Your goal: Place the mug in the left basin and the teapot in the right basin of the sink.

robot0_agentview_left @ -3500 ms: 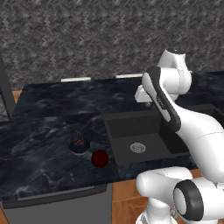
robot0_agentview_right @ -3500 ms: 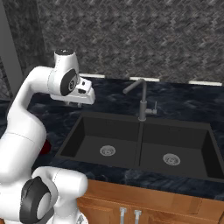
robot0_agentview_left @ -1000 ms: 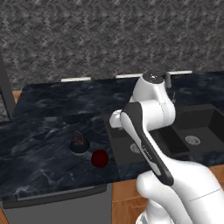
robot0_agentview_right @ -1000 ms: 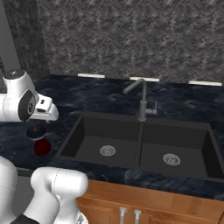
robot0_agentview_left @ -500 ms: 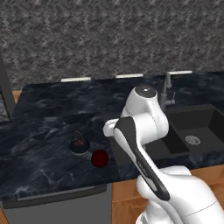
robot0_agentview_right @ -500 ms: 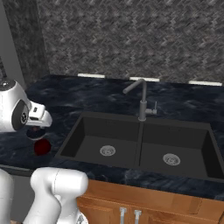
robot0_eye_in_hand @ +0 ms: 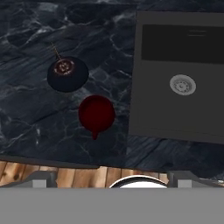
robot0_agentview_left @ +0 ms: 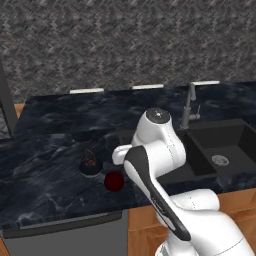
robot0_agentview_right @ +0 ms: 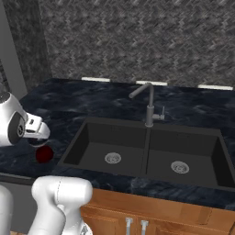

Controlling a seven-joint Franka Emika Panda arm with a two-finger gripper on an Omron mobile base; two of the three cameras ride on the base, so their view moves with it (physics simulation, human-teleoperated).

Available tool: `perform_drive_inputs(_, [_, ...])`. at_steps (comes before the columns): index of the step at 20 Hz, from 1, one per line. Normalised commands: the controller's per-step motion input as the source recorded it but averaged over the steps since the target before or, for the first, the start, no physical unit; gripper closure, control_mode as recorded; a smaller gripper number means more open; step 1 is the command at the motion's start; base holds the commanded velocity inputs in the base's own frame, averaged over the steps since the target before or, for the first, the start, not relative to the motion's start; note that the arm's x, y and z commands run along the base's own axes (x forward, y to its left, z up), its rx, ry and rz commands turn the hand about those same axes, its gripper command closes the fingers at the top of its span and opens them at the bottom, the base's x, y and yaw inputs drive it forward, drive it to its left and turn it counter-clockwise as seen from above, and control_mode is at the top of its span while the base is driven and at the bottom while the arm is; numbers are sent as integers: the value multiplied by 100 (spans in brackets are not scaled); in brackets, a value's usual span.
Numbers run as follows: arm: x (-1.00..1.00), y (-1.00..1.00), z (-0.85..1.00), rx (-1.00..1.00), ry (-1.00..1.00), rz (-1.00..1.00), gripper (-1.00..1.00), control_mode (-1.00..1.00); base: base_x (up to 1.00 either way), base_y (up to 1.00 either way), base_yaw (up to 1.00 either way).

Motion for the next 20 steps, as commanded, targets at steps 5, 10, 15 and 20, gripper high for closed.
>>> perform_drive_inputs(5, [-1, 15, -22, 0, 0, -3, -100, -100, 0, 0, 0])
perform_drive_inputs(10, [0, 19, -26, 0, 0, -5, -100, -100, 0, 0, 0])
perform_drive_inputs(15, [0, 12, -25, 0, 0, -5, -100, -100, 0, 0, 0])
perform_drive_inputs(20, [5, 12, -29, 0, 2, -2, -100, -100, 0, 0, 0])
